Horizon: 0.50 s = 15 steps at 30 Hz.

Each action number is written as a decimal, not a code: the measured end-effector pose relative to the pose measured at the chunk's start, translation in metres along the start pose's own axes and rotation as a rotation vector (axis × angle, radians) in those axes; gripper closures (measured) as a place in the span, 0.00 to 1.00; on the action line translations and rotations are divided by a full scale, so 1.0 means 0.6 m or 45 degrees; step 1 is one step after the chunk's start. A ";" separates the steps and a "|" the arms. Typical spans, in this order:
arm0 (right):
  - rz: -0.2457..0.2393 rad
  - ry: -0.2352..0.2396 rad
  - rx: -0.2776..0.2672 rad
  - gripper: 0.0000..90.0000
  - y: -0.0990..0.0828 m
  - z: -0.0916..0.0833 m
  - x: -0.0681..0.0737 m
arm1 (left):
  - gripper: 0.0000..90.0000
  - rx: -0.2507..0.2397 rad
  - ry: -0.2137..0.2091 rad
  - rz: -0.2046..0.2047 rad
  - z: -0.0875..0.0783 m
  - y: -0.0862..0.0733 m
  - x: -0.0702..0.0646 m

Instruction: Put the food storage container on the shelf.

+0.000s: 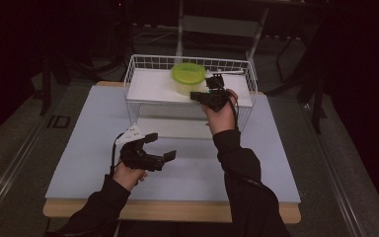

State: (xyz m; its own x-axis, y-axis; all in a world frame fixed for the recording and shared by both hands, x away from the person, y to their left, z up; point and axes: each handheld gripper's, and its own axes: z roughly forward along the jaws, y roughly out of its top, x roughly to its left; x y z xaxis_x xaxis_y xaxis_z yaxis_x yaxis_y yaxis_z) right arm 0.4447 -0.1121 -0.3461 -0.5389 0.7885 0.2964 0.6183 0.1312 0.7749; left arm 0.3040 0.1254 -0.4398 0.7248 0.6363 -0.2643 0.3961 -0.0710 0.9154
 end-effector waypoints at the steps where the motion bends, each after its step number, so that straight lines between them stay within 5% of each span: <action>1: -0.002 0.003 -0.001 0.99 -0.001 -0.002 0.001 | 0.02 -0.005 0.001 0.010 0.000 0.000 -0.001; 6: -0.053 0.034 0.008 0.90 -0.019 -0.016 0.015 | 0.02 -0.018 0.030 0.071 0.000 -0.002 -0.004; 10: -0.096 0.056 -0.008 0.73 -0.033 -0.034 0.029 | 0.02 -0.013 0.035 0.118 0.000 -0.006 -0.006; 15: -0.162 0.048 -0.014 0.54 -0.051 -0.051 0.037 | 0.02 -0.019 -0.003 0.105 -0.005 -0.008 -0.006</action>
State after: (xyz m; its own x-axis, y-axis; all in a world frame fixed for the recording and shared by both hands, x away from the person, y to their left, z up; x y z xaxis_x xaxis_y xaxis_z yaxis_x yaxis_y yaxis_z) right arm 0.3964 -0.1168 -0.3461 -0.6339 0.7428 0.2156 0.5372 0.2222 0.8137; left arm 0.2976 0.1259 -0.4421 0.7558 0.6269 -0.1888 0.3268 -0.1113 0.9385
